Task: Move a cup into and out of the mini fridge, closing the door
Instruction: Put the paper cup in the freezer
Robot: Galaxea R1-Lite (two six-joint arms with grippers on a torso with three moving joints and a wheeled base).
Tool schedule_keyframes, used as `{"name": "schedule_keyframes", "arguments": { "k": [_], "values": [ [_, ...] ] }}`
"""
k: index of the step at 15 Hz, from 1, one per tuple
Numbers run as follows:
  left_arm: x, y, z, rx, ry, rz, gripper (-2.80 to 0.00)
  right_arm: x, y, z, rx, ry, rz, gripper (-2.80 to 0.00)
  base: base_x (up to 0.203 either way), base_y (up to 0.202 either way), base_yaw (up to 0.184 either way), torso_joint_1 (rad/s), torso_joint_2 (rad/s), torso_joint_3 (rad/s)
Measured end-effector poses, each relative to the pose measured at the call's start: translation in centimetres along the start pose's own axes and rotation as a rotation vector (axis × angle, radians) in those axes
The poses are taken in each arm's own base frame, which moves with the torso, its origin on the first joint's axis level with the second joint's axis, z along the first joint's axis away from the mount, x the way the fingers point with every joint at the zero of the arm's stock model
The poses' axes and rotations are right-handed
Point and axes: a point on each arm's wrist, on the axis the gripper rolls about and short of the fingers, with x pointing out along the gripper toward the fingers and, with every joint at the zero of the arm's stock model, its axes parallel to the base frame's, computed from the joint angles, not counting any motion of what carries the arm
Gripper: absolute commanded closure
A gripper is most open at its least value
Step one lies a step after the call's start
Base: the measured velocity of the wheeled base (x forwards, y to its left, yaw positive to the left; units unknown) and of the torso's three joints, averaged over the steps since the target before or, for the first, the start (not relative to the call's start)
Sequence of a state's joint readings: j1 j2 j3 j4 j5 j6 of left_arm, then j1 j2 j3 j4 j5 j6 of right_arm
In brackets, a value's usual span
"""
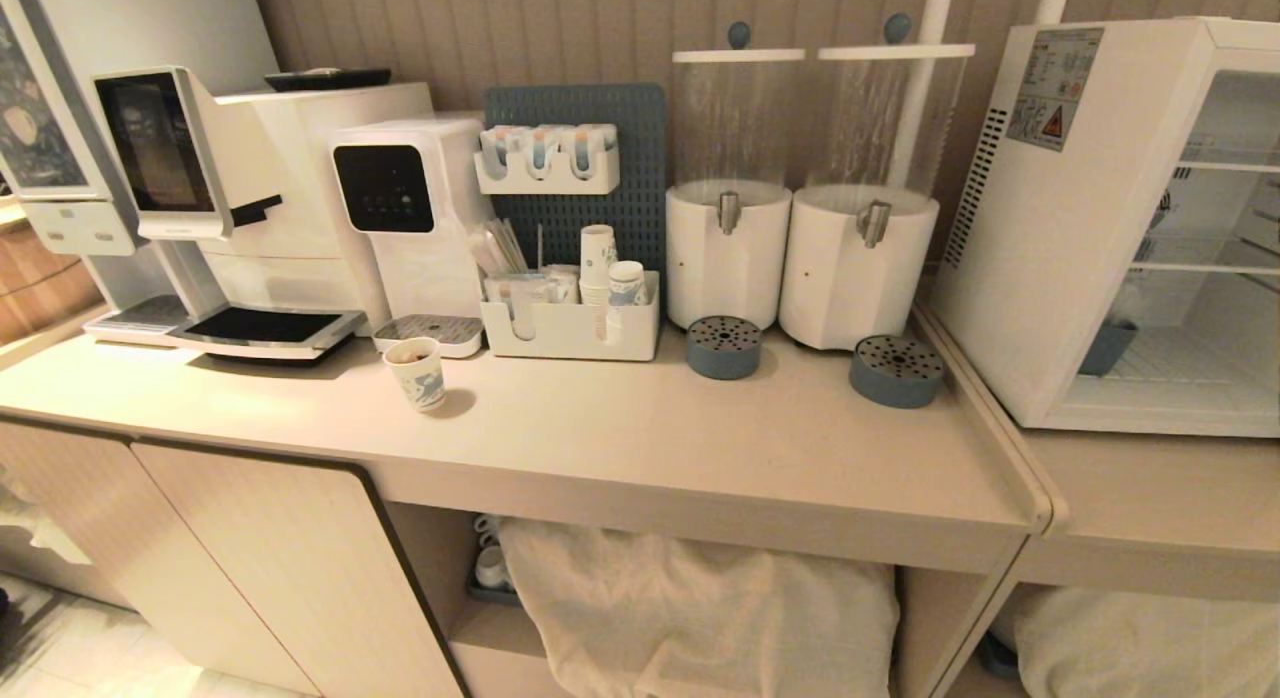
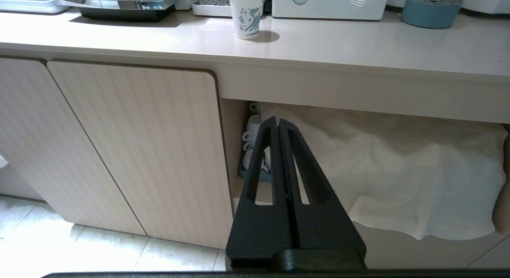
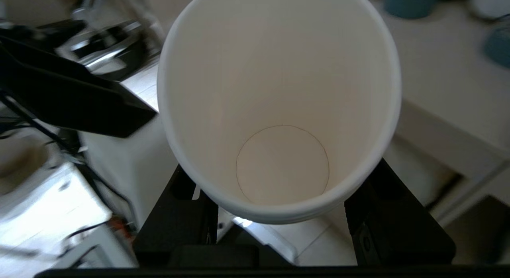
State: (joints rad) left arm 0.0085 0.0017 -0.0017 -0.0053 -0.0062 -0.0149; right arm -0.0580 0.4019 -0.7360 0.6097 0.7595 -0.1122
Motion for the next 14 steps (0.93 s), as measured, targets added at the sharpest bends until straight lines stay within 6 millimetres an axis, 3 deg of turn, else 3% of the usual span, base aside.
{"name": "schedule_keyframes", "arguments": {
  "k": [3, 6, 8, 11, 14],
  "values": [
    [0.0, 0.0, 0.0, 0.0, 0.0, 0.0, 0.0, -1.0, 0.5, -4.6, -0.077, -0.136, -0.279, 0.0, 0.0, 0.0, 0.0, 0.0, 0.0, 0.0],
    [0.0, 0.0, 0.0, 0.0, 0.0, 0.0, 0.0, 0.5, -1.7, -8.8, -0.073, -0.239, -0.644, 0.0, 0.0, 0.0, 0.0, 0.0, 0.0, 0.0],
    [0.0, 0.0, 0.0, 0.0, 0.001, 0.001, 0.0, 1.9, -3.1, -11.2, -0.097, -0.269, -0.788, 0.0, 0.0, 0.0, 0.0, 0.0, 0.0, 0.0],
    [0.0, 0.0, 0.0, 0.001, 0.001, 0.0, 0.0, 2.5, -3.5, -12.6, -0.103, -0.24, -0.774, 0.0, 0.0, 0.0, 0.0, 0.0, 0.0, 0.0],
    [0.0, 0.0, 0.0, 0.002, 0.001, 0.0, 0.0, 2.4, -3.1, -13.9, 0.001, -0.06, -0.698, 0.0, 0.0, 0.0, 0.0, 0.0, 0.0, 0.0]
  ]
}}
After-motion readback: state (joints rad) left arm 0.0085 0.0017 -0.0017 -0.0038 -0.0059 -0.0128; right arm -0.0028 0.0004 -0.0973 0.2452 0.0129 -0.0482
